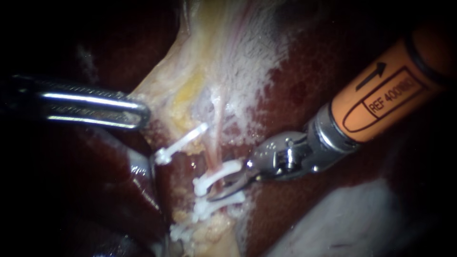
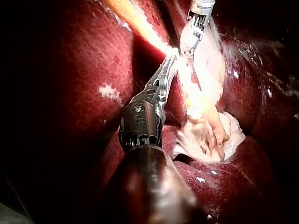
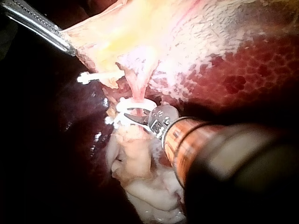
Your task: Go to the cutting position right tube
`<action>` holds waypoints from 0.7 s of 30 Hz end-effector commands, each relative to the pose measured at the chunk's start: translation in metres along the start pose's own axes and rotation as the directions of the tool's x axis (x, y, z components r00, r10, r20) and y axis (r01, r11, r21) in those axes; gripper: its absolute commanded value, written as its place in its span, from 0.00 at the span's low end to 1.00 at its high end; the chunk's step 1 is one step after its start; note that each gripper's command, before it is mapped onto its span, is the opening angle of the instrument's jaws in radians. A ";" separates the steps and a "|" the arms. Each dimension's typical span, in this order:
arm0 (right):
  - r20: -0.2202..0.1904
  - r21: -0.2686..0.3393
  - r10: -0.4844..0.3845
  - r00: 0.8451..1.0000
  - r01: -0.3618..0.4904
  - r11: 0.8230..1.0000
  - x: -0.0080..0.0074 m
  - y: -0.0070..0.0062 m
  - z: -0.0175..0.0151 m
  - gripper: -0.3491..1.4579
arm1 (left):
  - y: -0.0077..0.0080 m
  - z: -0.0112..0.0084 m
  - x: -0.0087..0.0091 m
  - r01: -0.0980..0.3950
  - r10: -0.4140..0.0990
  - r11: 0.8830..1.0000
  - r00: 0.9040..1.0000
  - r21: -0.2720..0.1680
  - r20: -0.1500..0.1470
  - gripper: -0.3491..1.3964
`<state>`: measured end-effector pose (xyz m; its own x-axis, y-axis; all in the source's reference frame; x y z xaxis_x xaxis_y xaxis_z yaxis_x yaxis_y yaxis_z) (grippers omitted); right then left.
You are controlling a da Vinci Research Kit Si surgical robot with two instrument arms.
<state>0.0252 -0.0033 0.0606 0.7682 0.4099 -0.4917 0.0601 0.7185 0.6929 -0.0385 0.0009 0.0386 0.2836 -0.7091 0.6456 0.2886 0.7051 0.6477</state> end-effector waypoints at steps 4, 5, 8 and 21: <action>-0.004 -0.002 0.000 1.000 0.000 1.000 0.0001 0.0001 0.0001 0.30 | 0.0000 0.0000 0.0000 0.000 0.000 1.000 1.000 0.000 0.000 0.00; -0.004 -0.002 0.000 1.000 0.000 1.000 0.0001 0.0001 0.0001 0.30 | 0.0000 0.0001 0.0000 0.000 0.000 1.000 1.000 0.000 0.000 0.00; -0.007 -0.001 0.006 1.000 -0.006 1.000 0.0002 0.0001 0.0002 0.30 | 0.0000 0.0001 0.0000 0.000 0.000 1.000 1.000 -0.001 0.000 0.00; -0.009 0.000 0.004 1.000 -0.004 1.000 0.0003 0.0002 0.0005 0.30 | 0.0000 0.0001 0.0000 0.000 0.000 1.000 1.000 -0.001 0.000 0.00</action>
<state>0.0258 -0.0033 0.0609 0.7630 0.4183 -0.4929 0.0564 0.7165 0.6953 -0.0386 0.0009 0.0386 0.2835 -0.7092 0.6455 0.2893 0.7050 0.6475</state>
